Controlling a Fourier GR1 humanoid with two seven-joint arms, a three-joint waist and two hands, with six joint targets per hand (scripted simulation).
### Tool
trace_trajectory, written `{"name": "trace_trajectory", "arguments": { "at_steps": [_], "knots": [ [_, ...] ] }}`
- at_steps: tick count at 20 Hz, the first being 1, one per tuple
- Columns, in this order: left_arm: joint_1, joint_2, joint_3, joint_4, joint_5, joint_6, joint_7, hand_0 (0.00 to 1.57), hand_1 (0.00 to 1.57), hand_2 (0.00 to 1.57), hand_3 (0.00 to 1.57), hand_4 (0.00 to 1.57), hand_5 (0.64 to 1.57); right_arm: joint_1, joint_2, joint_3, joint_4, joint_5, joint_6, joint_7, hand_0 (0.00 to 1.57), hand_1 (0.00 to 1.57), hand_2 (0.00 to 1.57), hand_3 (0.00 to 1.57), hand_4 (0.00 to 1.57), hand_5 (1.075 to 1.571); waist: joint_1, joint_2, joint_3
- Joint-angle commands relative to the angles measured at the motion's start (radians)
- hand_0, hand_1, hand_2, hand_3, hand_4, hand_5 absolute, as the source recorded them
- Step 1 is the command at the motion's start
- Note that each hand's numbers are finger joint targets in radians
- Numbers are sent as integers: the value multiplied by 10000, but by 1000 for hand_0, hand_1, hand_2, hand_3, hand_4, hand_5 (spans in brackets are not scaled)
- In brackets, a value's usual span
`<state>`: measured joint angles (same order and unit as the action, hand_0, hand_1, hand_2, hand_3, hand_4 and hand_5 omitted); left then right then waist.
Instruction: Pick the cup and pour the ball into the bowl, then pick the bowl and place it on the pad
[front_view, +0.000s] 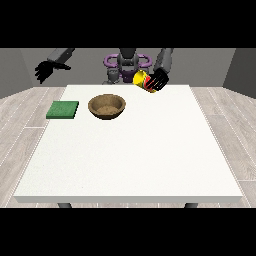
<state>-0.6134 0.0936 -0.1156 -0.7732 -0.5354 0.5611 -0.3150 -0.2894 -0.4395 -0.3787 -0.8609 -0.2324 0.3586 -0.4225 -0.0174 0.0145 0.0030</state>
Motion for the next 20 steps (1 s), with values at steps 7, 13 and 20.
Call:
{"name": "trace_trajectory", "arguments": {
  "at_steps": [7, 13, 20],
  "knots": [
    [-638, -913, -1831, -203, -3183, 116, 3860, 1364, 1364, 1571, 1571, 1068, 1568, 226, -39, 16, 1085, 267, 35, -482, 0, 0, 190, 0, 0, 1555, 385, -839, -25],
    [-327, -541, -2275, -925, -4477, -511, 4119, 1202, 1202, 1571, 1571, 976, 1569, 406, -283, -279, 1731, 139, 236, -1074, 0, 0, 0, 0, 0, 1550, 691, -826, -24],
    [-922, -931, -4509, -1427, -5956, -661, 6923, 562, 562, 1571, 1564, 914, 1570, -897, -885, -179, 2195, 231, 447, -555, 0, 0, 0, 0, 0, 1537, 180, -302, -23]
  ]
}}
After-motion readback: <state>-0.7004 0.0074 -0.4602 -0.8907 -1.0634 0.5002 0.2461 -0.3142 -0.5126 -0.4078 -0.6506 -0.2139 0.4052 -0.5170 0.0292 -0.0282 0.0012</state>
